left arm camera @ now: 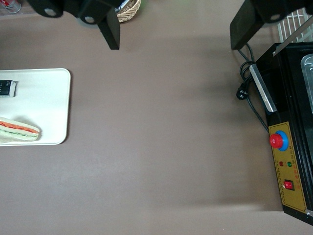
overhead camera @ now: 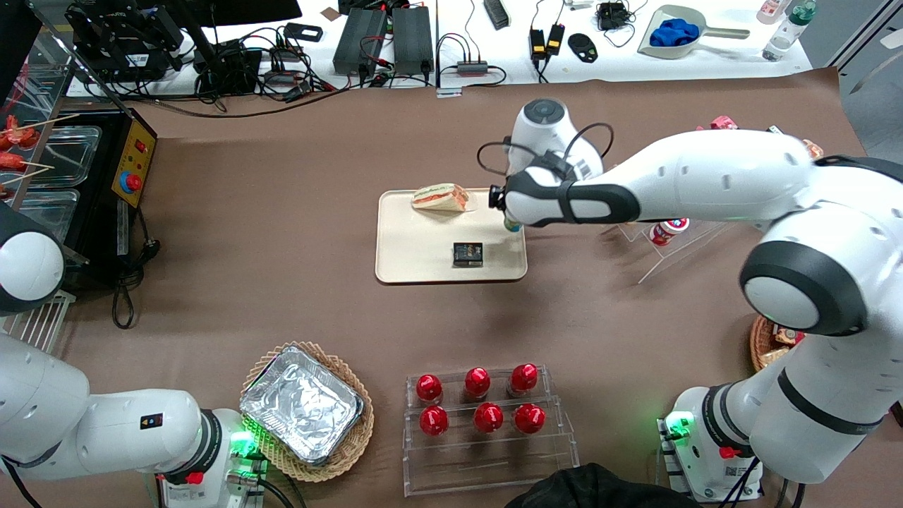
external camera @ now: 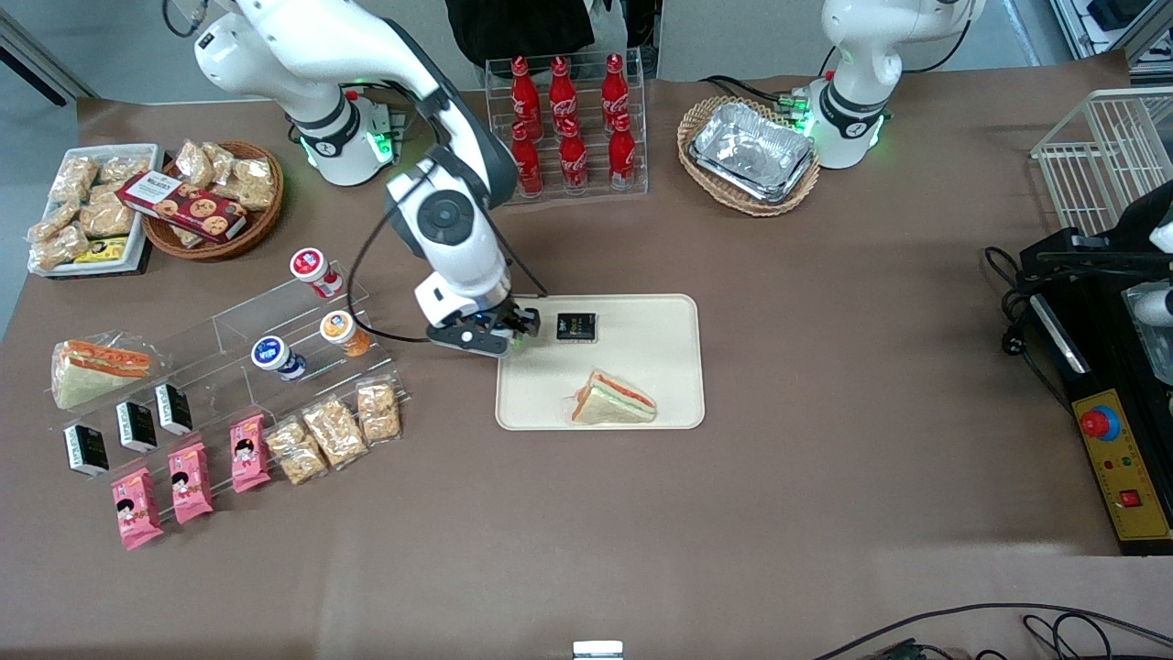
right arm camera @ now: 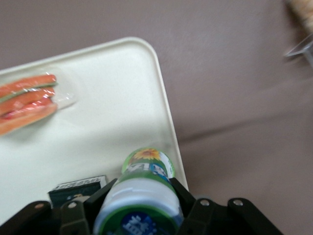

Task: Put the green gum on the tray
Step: 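Lower the bottle onto the tray beside the black pack, open gripper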

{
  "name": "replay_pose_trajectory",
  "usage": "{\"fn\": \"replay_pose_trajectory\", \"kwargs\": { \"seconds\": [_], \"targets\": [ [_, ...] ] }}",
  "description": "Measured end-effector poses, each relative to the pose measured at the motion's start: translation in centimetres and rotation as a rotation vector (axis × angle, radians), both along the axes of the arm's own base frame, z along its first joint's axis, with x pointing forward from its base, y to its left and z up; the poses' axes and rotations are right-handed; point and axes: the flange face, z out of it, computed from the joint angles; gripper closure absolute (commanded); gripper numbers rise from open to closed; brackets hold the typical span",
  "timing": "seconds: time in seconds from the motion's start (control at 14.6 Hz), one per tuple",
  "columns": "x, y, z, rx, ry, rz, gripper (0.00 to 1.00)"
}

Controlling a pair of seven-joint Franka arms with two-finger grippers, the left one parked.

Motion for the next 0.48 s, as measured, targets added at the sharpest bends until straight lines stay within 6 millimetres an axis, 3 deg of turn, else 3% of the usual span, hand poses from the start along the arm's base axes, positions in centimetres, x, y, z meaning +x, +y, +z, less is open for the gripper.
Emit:
{"fn": "replay_pose_trajectory", "kwargs": {
  "seconds": [0.34, 0.41, 0.48],
  "targets": [
    [-1.4, 1.7, -5.5, -0.028, 0.009, 0.034, 0.58],
    [-1.8, 2.1, -6.1, -0.031, 0.010, 0.041, 0.42],
    [-2.2, 2.6, -6.5, -0.032, 0.009, 0.037, 0.11]
  ]
}}
